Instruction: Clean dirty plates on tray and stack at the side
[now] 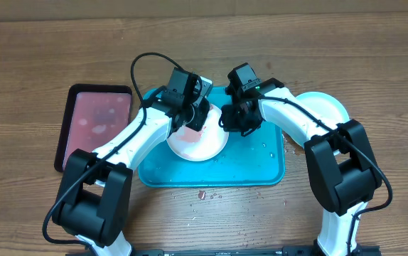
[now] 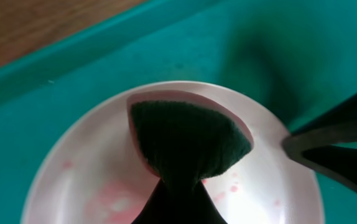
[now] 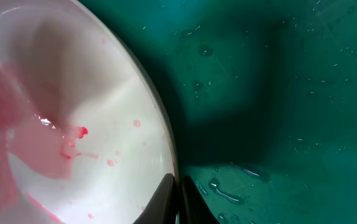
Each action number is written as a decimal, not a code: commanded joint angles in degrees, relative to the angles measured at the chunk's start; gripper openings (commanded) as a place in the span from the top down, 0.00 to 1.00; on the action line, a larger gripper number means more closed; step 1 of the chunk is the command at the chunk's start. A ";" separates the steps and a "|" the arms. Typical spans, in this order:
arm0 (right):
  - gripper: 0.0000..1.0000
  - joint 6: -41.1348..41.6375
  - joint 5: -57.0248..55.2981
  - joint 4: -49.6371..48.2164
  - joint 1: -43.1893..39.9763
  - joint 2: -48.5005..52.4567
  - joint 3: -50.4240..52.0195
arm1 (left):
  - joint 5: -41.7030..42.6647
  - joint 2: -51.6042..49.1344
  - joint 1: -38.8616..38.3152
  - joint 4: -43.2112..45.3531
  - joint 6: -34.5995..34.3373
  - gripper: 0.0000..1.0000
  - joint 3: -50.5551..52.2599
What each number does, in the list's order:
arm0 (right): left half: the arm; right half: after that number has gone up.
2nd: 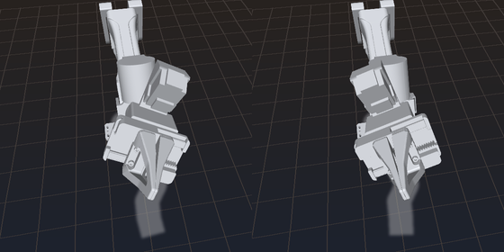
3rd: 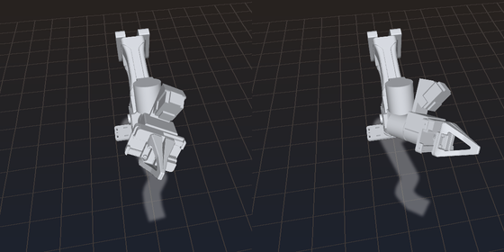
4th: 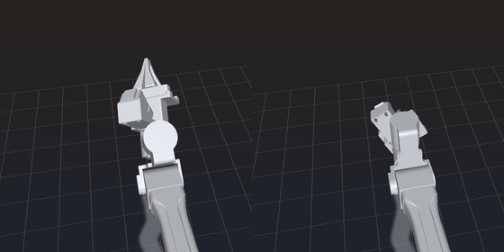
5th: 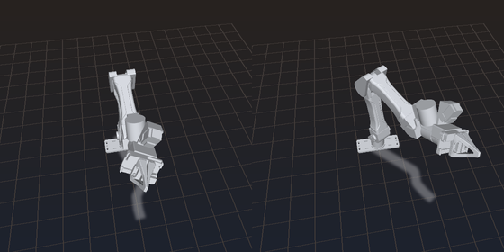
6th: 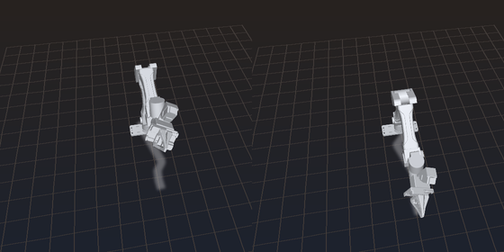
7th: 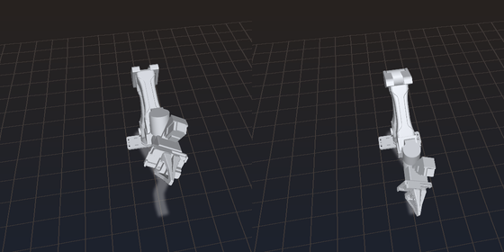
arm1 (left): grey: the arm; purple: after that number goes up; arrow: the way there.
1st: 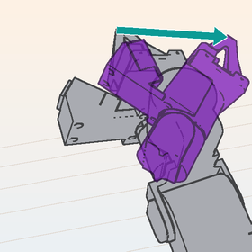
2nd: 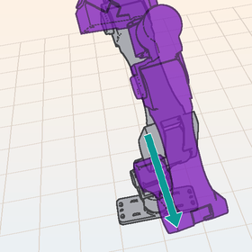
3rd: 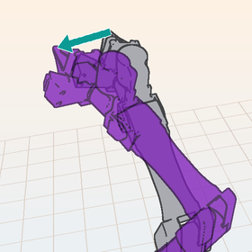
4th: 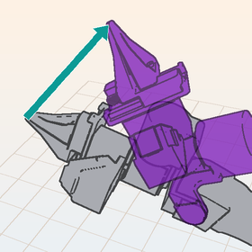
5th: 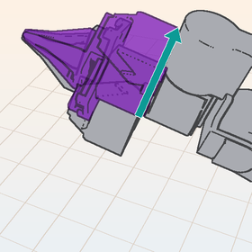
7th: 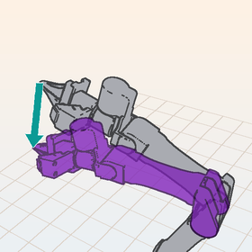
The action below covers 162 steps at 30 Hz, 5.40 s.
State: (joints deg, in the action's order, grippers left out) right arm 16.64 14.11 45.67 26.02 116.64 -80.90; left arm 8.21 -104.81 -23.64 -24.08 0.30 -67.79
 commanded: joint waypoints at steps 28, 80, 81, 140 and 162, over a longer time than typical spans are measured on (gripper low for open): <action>0.96 -0.35 -0.59 -0.15 0.28 0.31 0.33 | 8.04 -2.34 0.07 -5.49 -9.01 0.96 -3.19; 0.96 -0.59 -0.59 3.39 0.28 1.95 -2.73 | -12.57 8.76 24.94 -17.75 -4.52 0.96 -4.31; 0.96 -0.61 -0.63 3.80 0.28 1.64 -3.45 | -12.55 8.46 25.46 -17.94 -4.52 0.96 -4.31; 0.96 -7.96 -68.26 3.72 20.11 -13.14 -9.84 | -12.63 -5.35 31.12 -25.40 3.72 0.34 -4.26; 0.96 -7.96 -68.28 3.72 20.11 -13.14 -9.84 | -12.63 -5.68 31.12 -22.21 3.74 0.41 -4.15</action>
State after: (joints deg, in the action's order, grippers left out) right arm 8.71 -52.77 49.78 46.15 105.03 -89.30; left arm -3.73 -109.65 7.40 -46.83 4.43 -71.61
